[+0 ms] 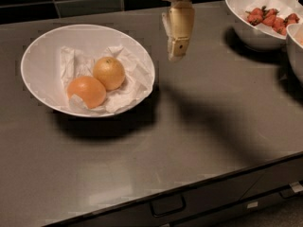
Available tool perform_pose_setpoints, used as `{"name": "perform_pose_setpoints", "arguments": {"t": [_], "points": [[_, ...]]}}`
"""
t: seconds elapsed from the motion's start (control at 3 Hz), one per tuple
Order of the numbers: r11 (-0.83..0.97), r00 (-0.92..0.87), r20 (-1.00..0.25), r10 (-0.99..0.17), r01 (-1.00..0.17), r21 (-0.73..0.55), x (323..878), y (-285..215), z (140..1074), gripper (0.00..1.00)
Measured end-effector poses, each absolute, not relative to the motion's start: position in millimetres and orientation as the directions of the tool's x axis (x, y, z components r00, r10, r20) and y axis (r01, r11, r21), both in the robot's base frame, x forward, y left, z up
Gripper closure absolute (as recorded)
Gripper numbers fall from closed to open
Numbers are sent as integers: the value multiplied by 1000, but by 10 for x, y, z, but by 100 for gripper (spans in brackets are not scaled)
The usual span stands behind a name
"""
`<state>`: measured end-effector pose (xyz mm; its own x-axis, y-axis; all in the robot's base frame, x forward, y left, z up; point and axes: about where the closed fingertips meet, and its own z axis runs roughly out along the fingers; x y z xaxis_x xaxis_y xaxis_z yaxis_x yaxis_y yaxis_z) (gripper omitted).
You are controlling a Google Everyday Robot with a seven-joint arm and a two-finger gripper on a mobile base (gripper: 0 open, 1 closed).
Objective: Pick orange from white bowl
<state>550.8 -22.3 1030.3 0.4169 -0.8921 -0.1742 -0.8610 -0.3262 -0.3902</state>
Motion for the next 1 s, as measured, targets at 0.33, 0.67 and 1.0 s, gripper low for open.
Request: {"name": "perform_pose_setpoints", "arguments": {"t": [0.33,0.67,1.0], "points": [[-394,483,-177,-858,-838,-376,5651,44,10226,0],[-446,534,-190,-824,-817,-365,5791,256,10115,0],[-486,574,-238,-783,-805,-341,5804,368,9975,0]]}}
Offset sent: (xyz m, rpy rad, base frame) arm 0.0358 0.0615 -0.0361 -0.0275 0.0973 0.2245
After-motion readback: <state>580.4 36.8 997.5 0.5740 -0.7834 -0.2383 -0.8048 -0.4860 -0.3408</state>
